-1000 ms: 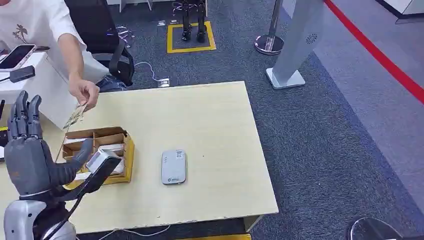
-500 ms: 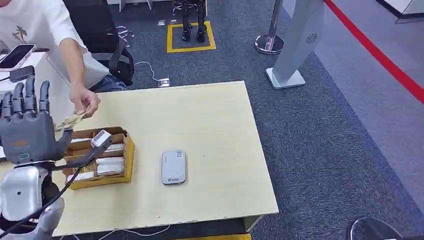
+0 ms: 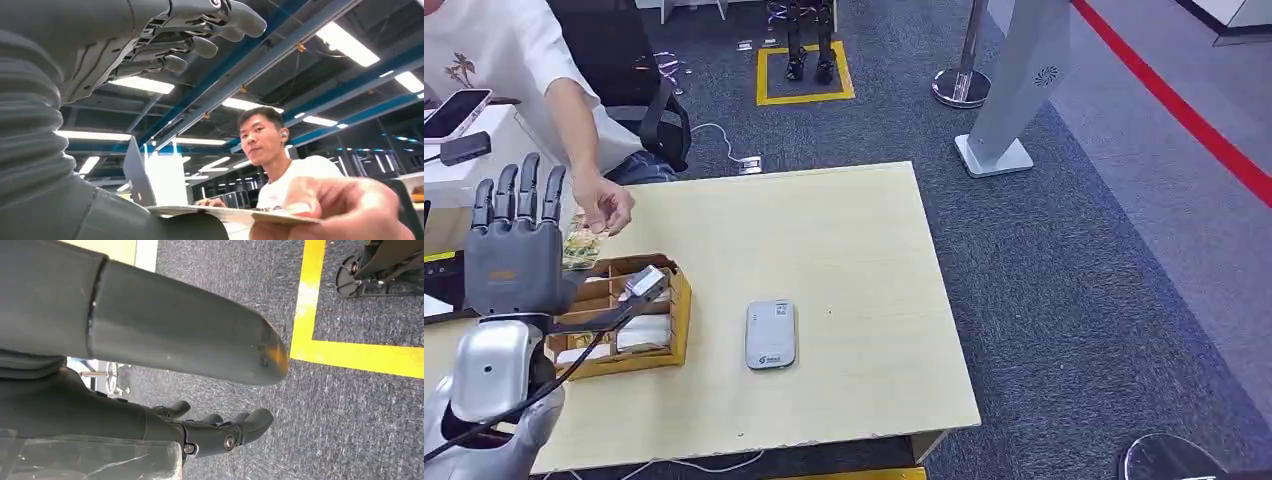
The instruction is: Pass the card to the sensor for recognition and then transmit it.
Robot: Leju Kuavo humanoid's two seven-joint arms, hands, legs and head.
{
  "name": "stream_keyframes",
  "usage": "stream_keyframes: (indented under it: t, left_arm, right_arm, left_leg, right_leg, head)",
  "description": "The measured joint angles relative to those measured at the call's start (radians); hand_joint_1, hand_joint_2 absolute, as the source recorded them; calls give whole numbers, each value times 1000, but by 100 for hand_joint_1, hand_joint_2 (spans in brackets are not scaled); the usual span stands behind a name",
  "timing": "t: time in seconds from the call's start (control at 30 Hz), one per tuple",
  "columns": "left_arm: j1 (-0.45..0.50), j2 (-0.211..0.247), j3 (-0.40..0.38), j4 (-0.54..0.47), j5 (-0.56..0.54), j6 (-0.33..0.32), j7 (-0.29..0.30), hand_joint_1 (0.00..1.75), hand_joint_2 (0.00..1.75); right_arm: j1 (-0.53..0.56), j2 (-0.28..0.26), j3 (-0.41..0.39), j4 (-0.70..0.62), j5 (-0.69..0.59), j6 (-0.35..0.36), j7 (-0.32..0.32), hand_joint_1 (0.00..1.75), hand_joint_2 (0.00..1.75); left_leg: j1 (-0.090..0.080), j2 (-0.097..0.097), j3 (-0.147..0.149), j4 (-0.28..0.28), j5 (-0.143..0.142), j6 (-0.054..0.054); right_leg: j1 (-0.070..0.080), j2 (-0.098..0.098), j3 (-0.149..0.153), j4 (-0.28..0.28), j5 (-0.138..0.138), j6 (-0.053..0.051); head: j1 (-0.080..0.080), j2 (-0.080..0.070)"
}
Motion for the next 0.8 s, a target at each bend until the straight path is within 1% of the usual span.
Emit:
stream_keyframes:
  t: [0.13, 0.23, 0.8]
  left_arm:
    - [0, -7, -1, 8, 0, 2, -30, 175, 175]
    - [0, -14, -1, 13, 0, 8, -39, 175, 175]
    - [1, -40, -2, 22, 0, 20, -53, 175, 175]
  right_arm:
    - [0, 0, 0, 0, -4, 0, 0, 0, 0]
    - [0, 0, 0, 0, -4, 0, 0, 0, 0]
    - [0, 0, 0, 0, -4, 0, 0, 0, 0]
  left_leg:
    - [0, 0, 0, 0, 0, 0]
    - [0, 0, 0, 0, 0, 0]
    - [0, 0, 0, 0, 0, 0]
  right_leg:
    - [0, 0, 0, 0, 0, 0]
    - [0, 0, 0, 0, 0, 0]
    - [0, 0, 0, 0, 0, 0]
  head:
    - [0, 0]
    - [0, 0]
    - [0, 0]
